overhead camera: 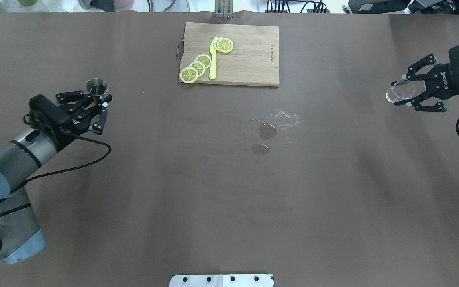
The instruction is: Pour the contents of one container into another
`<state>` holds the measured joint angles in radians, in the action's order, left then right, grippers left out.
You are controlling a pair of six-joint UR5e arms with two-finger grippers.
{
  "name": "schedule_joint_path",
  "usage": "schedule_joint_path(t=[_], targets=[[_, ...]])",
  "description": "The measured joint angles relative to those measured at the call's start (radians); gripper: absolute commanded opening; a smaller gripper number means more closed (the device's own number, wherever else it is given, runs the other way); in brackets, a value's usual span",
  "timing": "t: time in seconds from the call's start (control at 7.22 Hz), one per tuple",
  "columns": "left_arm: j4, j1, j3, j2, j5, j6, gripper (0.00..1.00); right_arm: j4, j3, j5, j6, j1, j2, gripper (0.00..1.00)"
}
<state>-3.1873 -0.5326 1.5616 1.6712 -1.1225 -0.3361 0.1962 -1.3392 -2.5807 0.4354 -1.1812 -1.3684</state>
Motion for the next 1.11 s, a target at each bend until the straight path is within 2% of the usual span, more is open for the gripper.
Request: schedule_joint_path(t=[0.14, 0.28, 0.55, 0.69, 1.11], targets=[[-0.125, 0.0, -0.039, -0.047, 0.003, -0.003, 0.0, -0.054, 0.034, 0.003, -0.009, 0.002, 0.003, 0.0], [-0.182, 0.0, -0.053, -0.078, 0.009, -0.009, 0.0, -0.103, 0.068, 0.004, -0.012, 0.005, 0.007, 0.0], [-0.209, 0.003, -0.048, -0.133, 0.067, -0.043, 0.0, -0.211, 0.153, 0.005, -0.012, 0.015, 0.019, 0.0], [-0.204, 0.021, -0.045, -0.158, 0.138, -0.093, 0.0, -0.263, 0.206, 0.011, -0.012, 0.022, 0.035, 0.0], [-0.152, 0.191, -0.041, -0.186, 0.442, -0.228, 0.0, -0.374, 0.338, 0.084, -0.012, 0.074, 0.094, 0.0]])
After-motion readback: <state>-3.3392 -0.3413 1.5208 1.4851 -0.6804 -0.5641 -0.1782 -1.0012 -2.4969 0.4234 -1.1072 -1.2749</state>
